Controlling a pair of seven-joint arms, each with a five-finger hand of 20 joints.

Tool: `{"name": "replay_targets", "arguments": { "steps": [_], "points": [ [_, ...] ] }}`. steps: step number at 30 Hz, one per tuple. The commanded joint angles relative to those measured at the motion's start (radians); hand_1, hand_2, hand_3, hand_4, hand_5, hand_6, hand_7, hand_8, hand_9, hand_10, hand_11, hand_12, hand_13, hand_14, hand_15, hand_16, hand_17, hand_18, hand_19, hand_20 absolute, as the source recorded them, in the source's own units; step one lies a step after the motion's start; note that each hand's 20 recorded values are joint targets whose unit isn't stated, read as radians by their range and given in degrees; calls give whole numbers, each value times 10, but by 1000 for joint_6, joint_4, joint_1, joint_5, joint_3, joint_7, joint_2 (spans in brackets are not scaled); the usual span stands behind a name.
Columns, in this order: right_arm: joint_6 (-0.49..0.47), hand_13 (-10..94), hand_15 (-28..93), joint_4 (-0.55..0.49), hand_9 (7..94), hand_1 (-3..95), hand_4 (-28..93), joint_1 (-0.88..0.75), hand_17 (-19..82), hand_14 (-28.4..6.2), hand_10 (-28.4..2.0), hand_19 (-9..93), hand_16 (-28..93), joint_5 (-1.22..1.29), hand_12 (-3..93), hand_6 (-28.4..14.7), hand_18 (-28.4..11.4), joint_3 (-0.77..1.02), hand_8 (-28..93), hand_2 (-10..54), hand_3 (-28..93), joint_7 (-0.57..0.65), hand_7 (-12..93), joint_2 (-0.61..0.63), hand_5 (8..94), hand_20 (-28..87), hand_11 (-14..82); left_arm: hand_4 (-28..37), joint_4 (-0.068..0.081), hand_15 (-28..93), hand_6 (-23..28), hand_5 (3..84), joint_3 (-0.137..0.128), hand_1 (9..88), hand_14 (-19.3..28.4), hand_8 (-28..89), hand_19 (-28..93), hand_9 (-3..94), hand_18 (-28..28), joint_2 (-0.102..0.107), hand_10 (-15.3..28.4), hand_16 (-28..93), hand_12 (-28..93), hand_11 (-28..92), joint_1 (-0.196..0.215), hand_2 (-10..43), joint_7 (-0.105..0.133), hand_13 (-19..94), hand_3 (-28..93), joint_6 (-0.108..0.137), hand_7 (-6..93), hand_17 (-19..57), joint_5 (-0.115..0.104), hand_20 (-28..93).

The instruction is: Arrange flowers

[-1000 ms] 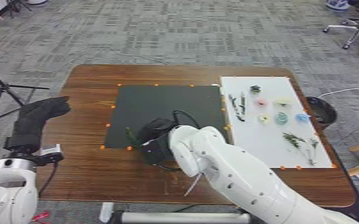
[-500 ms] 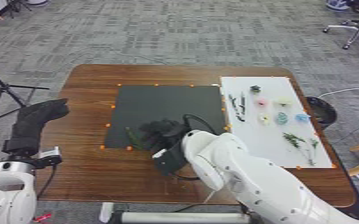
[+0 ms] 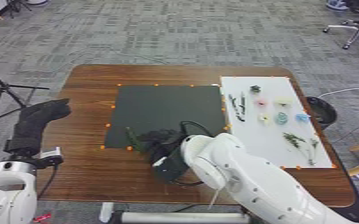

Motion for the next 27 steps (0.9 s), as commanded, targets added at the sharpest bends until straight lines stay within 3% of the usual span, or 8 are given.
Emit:
{"name": "replay_targets", "arguments": {
  "steps": [1,11,15,27],
  "points": [
    [-31,927,366,39,669,289,-45,15,690,-78,-220,819,327,22,132,-118,-79,-13,-41,89,499,8,63,-70,609,336,84,-283,0,279,20,526,15,237,184,-68,108,506,121,-5,146,10,150,229,-16,78,-7,410,672,-14,156,87,6,193],
    [-33,923,367,80,665,289,-44,23,685,-78,-219,820,326,27,133,-115,-82,-3,-41,92,495,-3,61,-107,604,334,84,-283,3,281,21,522,18,238,186,-69,108,503,121,-11,145,10,150,228,-16,78,-4,409,671,-10,155,86,-1,193],
    [-35,921,369,84,661,288,-44,22,681,-80,-217,822,327,1,133,-114,-83,1,-41,93,494,-3,60,-108,602,333,83,-283,7,280,21,522,22,239,185,-68,108,501,121,-14,144,10,149,227,-21,78,-3,409,670,-23,155,86,4,193],
    [6,919,372,-26,668,284,-45,-30,679,-80,-216,827,324,35,134,-111,-85,-7,-38,95,499,-8,61,-37,604,326,85,-283,-8,280,22,521,-1,238,185,-68,108,500,121,-15,144,10,150,227,7,78,-10,408,669,-13,154,85,0,192]
  ]
}}
